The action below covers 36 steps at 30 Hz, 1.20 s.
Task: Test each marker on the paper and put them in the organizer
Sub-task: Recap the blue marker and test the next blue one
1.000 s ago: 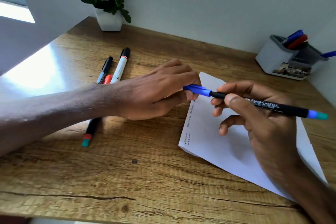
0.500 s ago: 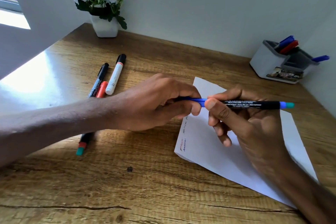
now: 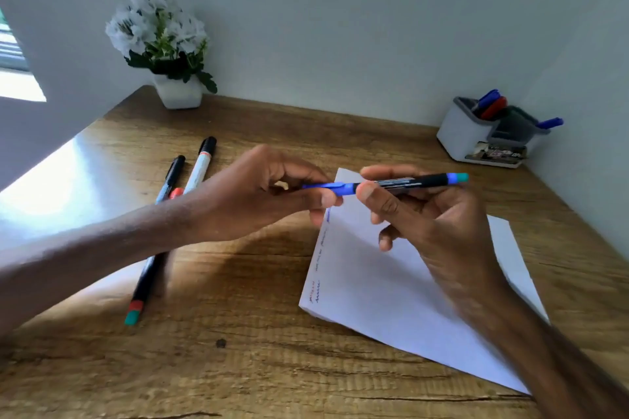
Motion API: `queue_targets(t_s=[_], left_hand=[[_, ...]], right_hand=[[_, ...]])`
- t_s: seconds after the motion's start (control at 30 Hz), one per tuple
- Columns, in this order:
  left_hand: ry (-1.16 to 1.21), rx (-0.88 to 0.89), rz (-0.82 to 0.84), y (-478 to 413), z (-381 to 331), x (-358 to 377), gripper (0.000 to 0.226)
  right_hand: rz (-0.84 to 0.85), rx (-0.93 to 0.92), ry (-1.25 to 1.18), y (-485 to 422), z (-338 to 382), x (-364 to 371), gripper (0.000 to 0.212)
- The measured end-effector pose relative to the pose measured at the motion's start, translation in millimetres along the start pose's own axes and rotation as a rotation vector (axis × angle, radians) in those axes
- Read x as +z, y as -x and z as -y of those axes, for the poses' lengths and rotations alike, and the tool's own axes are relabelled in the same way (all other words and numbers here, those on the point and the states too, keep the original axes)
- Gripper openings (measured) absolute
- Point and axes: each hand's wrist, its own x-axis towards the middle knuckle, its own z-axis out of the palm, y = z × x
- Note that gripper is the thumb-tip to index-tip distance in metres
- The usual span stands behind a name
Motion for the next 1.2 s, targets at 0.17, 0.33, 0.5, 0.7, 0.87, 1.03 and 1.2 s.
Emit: queue_targets(t_s=[0.17,0.33,0.5,0.7,0.87,1.03,1.2], left_hand=[[0.057,0.005,-0.18,-8,6,-5,0.012],[0.239,-0.047,-0.306,-21,-7,-5,0.017],[0.262,0.028,-0.231,-49,-41,5,0.015],[0.25,0.005,-0.197,-97,-69,33,0.01],[-0.159,0.038,0.01,-124,-48,64,0.019],[-0.398,0.026,0.305,-134,-41,86,0.038],[-0.49,0.017,0.369,-137,-46,89,0.034]], right_hand=[[-0.171,0.034,-0.126,-6,3,-12,0.008],[-0.202,-0.093,0.122,-7,0,-19,0.007],[-0.114,-0.307,0.59,-7,-3,-24,0.019],[-0.154,-0.267,0.705,-26,9,-54,0.033],[-0.352,-0.268,0.676,-61,19,-108,0.027],[-0.488,-0.3,0.632,-99,22,-150,0.017],[-0.715,-0.44,0.631,-133,16,-185,0.019]])
